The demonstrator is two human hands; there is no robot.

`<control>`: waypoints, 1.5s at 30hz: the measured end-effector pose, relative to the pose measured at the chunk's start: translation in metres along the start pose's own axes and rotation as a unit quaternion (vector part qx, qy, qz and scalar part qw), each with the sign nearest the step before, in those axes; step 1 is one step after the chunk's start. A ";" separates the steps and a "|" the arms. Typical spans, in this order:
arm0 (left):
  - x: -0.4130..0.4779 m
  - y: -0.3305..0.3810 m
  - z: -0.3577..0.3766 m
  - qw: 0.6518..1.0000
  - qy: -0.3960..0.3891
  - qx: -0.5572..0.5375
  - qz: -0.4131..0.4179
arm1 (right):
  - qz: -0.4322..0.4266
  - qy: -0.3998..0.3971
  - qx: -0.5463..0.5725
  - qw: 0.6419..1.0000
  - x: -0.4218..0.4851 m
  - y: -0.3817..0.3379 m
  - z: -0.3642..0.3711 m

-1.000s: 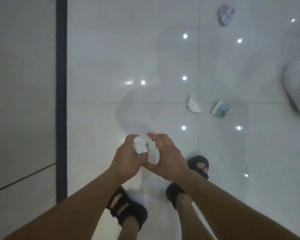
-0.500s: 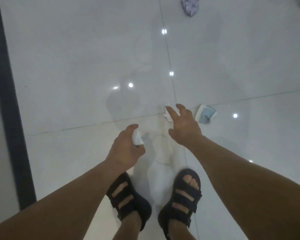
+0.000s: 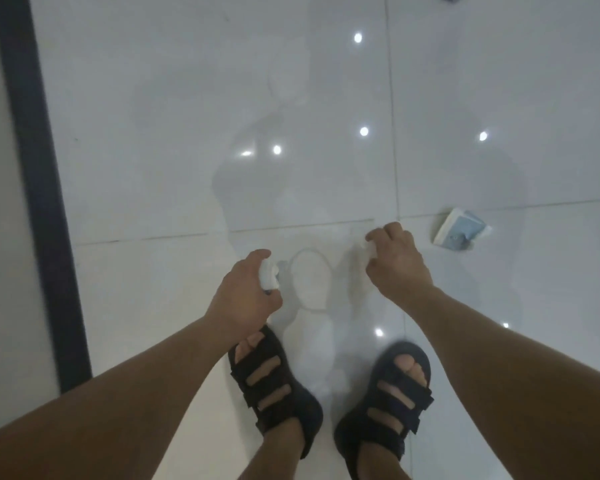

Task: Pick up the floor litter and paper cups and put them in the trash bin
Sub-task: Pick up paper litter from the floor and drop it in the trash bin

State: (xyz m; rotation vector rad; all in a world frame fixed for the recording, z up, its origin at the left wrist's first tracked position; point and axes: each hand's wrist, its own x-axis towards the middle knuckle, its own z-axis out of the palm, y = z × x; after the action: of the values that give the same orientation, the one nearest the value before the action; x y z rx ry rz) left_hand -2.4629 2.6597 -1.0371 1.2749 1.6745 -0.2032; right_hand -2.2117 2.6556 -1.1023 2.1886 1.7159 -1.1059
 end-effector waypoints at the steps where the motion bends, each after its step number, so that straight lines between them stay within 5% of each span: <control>1: -0.008 0.006 -0.009 1.000 0.006 -0.004 0.003 | -0.021 -0.003 0.002 1.000 -0.007 -0.010 -0.011; 12: -0.187 0.080 -0.174 0.985 0.113 -0.130 -0.025 | -0.249 -0.018 -0.081 0.965 -0.124 -0.169 -0.209; 20: -0.372 0.096 -0.238 0.934 0.243 -0.237 -0.107 | -0.356 -0.061 -0.119 0.925 -0.249 -0.271 -0.318; 32: -0.653 0.111 -0.162 0.809 0.397 -0.357 -0.247 | -0.532 -0.123 -0.256 0.798 -0.462 -0.336 -0.372; 45: -0.915 0.093 0.035 0.647 0.529 -0.406 -0.370 | -0.732 -0.175 -0.331 0.569 -0.759 -0.308 -0.276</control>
State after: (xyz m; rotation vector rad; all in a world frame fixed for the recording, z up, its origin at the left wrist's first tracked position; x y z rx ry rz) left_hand -2.3988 2.0907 -0.3172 -0.2028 2.7072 0.9322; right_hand -2.4174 2.3138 -0.3356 -0.2713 2.8385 -0.5937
